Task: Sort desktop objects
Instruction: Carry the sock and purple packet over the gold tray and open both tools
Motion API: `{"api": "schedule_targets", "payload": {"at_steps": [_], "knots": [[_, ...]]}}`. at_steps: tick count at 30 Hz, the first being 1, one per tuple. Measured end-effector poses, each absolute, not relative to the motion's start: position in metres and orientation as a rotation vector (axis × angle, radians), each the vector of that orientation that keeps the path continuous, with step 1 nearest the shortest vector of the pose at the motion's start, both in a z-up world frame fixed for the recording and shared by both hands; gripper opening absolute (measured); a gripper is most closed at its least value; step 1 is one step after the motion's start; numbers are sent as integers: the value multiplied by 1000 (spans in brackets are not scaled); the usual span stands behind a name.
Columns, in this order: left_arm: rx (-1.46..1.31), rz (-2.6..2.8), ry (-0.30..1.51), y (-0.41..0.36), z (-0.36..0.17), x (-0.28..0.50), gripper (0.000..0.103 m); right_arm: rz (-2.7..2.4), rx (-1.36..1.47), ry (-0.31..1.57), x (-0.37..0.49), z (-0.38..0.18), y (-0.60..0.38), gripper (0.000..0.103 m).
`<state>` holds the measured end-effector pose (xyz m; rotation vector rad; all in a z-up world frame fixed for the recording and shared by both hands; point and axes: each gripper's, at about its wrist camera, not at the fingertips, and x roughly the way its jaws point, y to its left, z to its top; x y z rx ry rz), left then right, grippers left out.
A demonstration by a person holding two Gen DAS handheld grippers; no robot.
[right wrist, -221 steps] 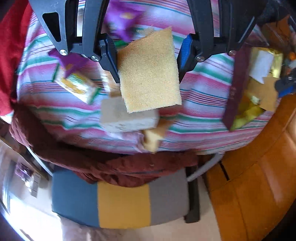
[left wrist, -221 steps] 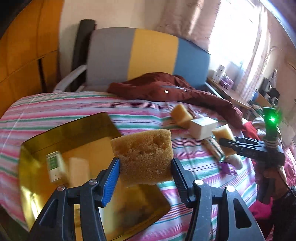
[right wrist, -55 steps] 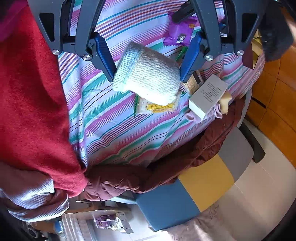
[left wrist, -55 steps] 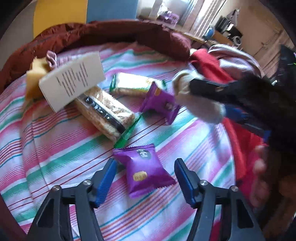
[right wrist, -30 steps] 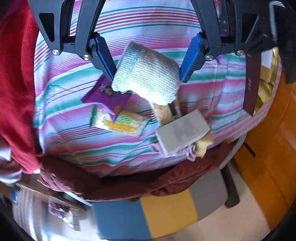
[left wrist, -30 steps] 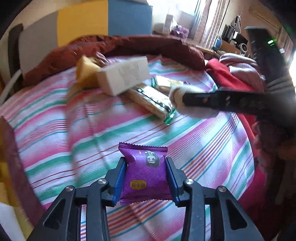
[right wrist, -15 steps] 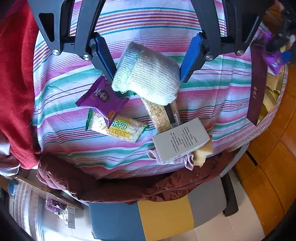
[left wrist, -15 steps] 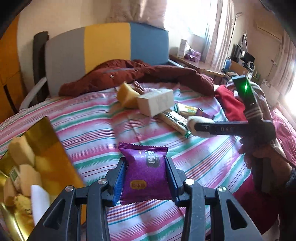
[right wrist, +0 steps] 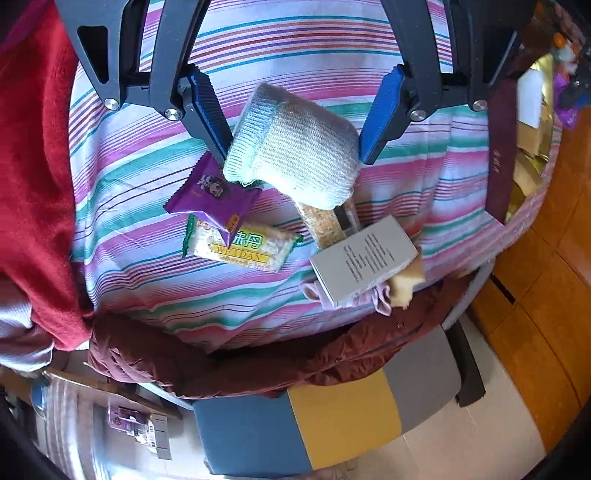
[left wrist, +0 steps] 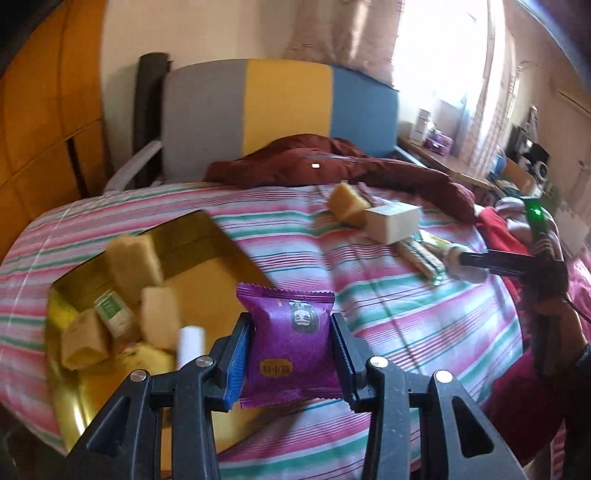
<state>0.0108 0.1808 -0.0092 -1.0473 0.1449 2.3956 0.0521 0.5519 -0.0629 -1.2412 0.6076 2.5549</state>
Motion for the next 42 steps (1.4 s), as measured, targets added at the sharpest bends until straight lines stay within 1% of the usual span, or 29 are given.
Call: {"api": "schedule_targets", "payload": {"at_steps": [10,19,28,29,32,35,36,38,39,40,42], "knots": [[-1120,2503,53,117,-18,4,42,2639,-1237,637,51,-53,510,71],[-1154,2584,-22,70,-24,3,42,2818,-1283,640,41,-35,436,71],[-1220,2632,-106,30,-39,5,42,3075,-1343,544,28,-8,336,71],[-1227,2635,-107,29,-41,6,42,3096,-1355,497,25,-7,323,71],[-1237,2635,-121,24,-46,7,42,3107,-1371,435,16,-13,308,70],[-1225,2635,-131,21,-45,9,42,3021,-1335,397,15,-21,324,69],[-1218,2637,-132,21,-46,10,42,3006,-1336,413,19,-22,332,72],[-1222,2641,-123,21,-47,8,42,2949,-1341,395,28,-25,353,85],[-1233,2633,-130,21,-50,5,42,2910,-1367,365,31,-29,361,96],[-1241,2628,-137,22,-52,3,42,2887,-1388,344,34,-31,366,100],[-1256,2618,-137,24,-56,0,42,2841,-1469,305,40,-43,374,101]]}}
